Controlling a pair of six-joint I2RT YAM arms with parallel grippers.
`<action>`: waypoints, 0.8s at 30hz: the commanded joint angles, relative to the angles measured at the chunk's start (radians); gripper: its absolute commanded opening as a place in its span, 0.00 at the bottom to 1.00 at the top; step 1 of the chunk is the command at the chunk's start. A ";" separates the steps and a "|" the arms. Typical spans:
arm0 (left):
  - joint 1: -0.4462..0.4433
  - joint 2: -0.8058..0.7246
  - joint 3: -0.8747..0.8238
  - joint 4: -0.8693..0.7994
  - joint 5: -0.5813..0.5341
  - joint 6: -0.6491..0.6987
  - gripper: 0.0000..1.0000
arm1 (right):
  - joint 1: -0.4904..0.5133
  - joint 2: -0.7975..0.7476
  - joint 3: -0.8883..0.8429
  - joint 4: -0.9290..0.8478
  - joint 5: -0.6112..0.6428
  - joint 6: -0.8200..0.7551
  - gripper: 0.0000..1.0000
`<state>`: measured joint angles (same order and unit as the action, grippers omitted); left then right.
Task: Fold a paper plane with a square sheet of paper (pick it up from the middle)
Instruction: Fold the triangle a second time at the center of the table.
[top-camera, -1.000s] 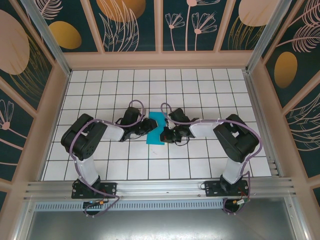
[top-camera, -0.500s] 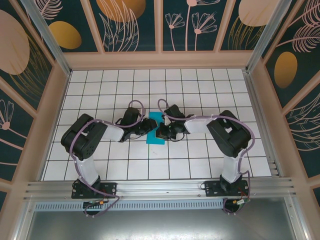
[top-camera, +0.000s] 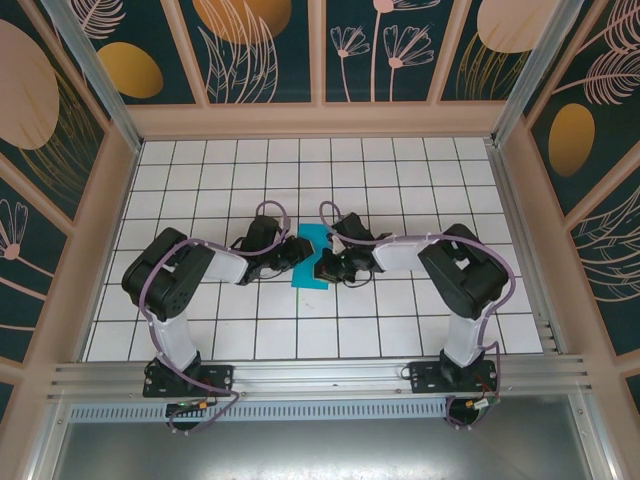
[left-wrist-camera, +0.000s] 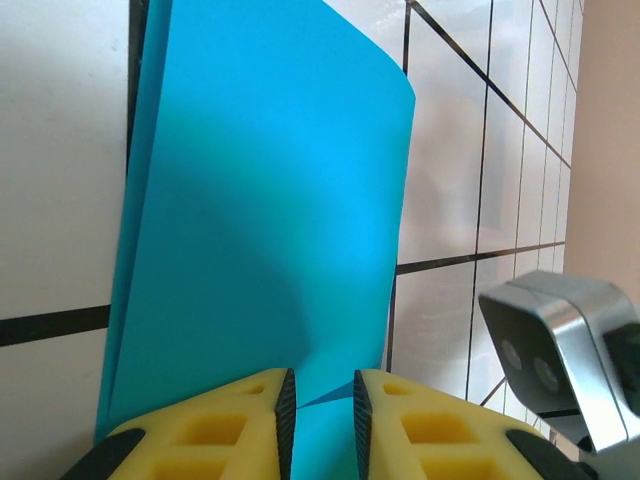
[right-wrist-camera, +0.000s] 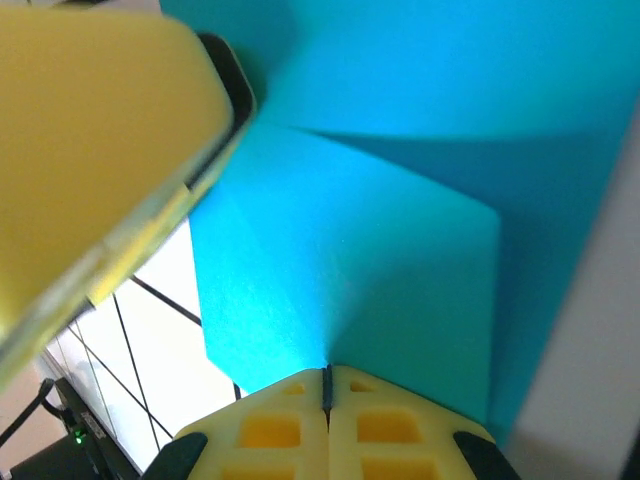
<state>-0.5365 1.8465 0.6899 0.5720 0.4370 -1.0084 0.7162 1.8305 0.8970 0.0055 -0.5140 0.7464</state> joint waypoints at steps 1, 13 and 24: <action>0.001 0.031 -0.024 -0.113 -0.078 -0.004 0.25 | 0.003 -0.043 -0.076 -0.020 0.008 0.012 0.00; 0.001 0.028 -0.018 -0.129 -0.078 0.004 0.24 | -0.008 -0.108 -0.165 0.023 -0.012 0.040 0.00; 0.001 0.028 -0.012 -0.136 -0.076 0.008 0.24 | -0.032 -0.190 -0.257 0.068 -0.032 0.077 0.00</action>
<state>-0.5369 1.8465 0.6918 0.5648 0.4332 -1.0153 0.6968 1.6741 0.6693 0.1081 -0.5354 0.8028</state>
